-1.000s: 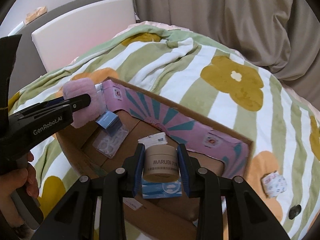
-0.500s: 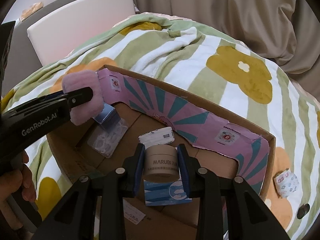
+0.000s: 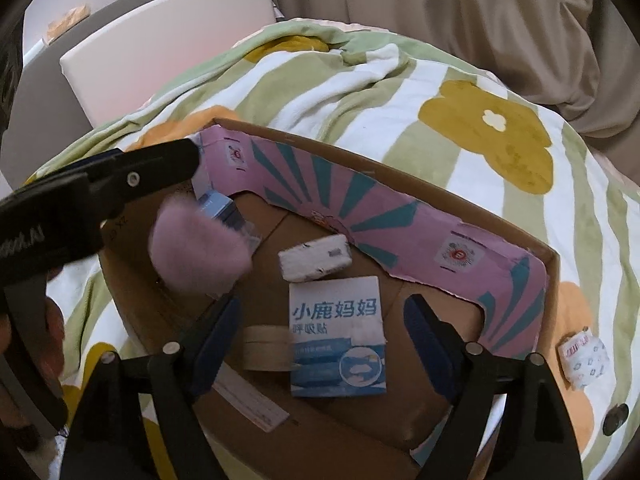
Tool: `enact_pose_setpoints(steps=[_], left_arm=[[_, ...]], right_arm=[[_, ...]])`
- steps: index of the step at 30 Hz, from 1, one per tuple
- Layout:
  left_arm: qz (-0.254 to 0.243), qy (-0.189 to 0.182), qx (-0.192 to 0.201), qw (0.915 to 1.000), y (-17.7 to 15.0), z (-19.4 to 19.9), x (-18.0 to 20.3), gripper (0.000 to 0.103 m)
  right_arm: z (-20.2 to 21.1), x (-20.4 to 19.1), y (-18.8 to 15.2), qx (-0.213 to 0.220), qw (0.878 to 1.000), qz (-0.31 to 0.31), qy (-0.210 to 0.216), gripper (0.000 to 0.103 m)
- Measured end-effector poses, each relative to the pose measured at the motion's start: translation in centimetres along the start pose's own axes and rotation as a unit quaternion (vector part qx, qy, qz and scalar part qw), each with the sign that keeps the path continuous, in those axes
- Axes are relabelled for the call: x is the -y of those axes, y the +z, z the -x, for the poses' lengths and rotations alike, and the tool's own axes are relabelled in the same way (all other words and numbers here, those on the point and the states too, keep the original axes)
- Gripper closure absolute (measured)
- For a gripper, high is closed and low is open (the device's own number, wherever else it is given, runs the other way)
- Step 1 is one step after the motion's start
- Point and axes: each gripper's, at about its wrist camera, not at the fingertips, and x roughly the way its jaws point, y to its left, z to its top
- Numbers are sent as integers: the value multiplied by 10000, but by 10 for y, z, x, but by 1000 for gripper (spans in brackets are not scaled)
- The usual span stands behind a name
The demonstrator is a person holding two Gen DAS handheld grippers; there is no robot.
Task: Organize objects
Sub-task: 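Open the left tool dropping the pink roll while the right tool releases the MARUBI jar into the box, then move both tools back toward the patterned cloth and black jar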
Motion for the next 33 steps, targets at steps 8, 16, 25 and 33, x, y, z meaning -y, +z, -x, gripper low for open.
enact_pose_setpoints(steps=[8, 16, 25, 33], left_arm=[[194, 23, -117, 9997, -8, 6, -7, 0], [348, 1, -301, 9989, -14, 11, -5, 0], [374, -7, -157, 9992, -16, 38, 15, 0], [353, -271, -38, 9990, -13, 55, 52, 0]], right_arm=[[8, 2, -6, 17, 10000, -63, -9, 22], [16, -1, -8, -44, 10000, -26, -10, 22], [42, 1, -11, 56, 10000, -17, 5, 22], [74, 27, -19, 253, 9995, -165, -108, 22]])
